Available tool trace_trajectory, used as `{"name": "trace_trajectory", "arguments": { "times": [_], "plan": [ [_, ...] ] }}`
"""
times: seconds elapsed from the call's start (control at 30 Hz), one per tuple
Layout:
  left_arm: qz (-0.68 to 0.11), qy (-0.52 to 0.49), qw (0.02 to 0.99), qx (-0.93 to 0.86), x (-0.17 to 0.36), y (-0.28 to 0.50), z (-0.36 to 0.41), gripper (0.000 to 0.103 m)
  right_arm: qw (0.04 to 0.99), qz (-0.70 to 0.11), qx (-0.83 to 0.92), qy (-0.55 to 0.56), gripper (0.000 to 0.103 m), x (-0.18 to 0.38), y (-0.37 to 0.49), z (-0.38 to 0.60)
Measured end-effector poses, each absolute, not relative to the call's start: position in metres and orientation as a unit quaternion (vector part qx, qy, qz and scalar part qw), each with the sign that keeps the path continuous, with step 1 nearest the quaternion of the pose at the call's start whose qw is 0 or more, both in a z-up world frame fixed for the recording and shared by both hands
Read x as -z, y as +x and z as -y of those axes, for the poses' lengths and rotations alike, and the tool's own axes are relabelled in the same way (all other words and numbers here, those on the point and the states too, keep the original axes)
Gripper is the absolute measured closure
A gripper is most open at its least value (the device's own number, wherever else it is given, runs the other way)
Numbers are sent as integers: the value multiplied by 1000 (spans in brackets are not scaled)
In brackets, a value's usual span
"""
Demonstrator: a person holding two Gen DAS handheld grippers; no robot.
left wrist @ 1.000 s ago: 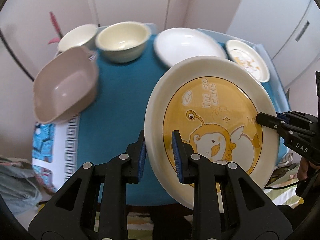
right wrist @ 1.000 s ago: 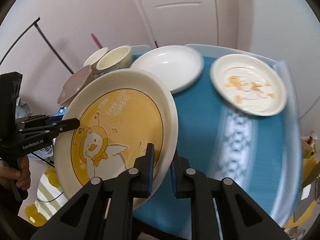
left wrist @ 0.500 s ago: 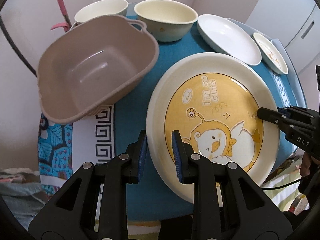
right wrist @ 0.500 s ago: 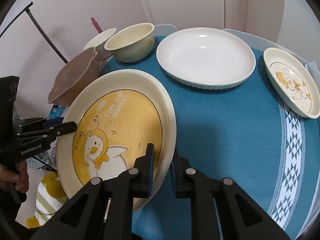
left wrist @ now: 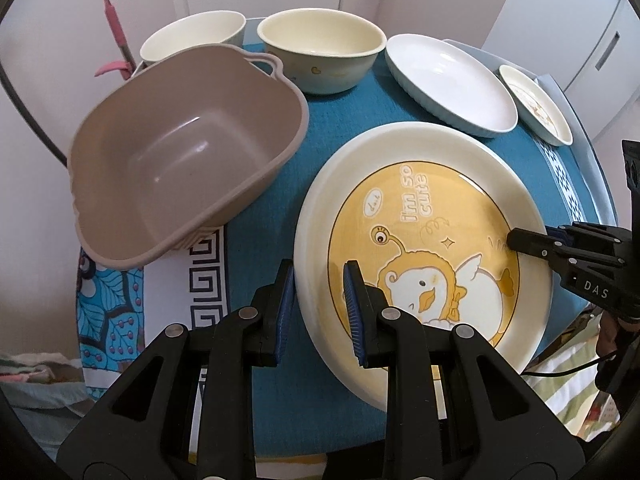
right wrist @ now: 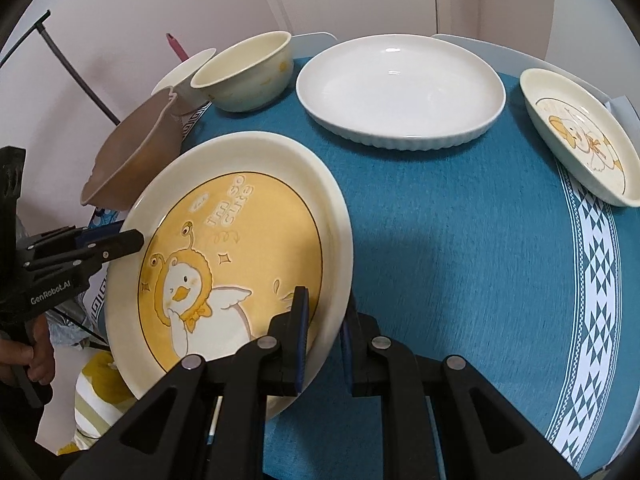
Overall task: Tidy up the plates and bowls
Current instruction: 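Lift the yellow duck plate with both tools and carry it toward the taupe bowl, then open the left tool while the right tool lowers the yellow plate and releases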
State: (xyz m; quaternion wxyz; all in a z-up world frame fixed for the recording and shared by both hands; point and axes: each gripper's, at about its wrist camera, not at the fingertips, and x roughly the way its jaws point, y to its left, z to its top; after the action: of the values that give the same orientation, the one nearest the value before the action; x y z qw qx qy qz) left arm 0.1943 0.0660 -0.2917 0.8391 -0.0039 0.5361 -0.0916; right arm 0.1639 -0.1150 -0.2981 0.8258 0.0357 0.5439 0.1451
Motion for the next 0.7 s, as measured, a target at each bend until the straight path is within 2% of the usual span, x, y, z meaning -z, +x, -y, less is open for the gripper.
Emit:
{"name": "trace_trajectory", "arguments": {
  "times": [0.17,0.2,0.27,0.3,0.33,0.53,0.7],
  "plan": [
    [-545,0,834,86,295,197,-65,80,827,-543,-141,40,89,295,165,119],
    [-550,2,831,83,297,198,-65,75,826,-544,-140,45,89,294,165,121],
    [-557,2,826,82,300,199,-63,54,826,-545,-136,51,89,293,164,123],
    [-555,-1,828,83,300,198,-63,36,825,-547,-135,52,89,293,165,124],
    [-549,-3,832,82,299,197,-63,29,824,-548,-134,52,89,294,165,124],
    [-551,12,830,83,290,192,-57,28,824,-549,-127,50,89,291,163,125],
    [-543,6,835,91,255,181,-52,28,826,-548,-119,58,89,268,158,131]
  ]
}}
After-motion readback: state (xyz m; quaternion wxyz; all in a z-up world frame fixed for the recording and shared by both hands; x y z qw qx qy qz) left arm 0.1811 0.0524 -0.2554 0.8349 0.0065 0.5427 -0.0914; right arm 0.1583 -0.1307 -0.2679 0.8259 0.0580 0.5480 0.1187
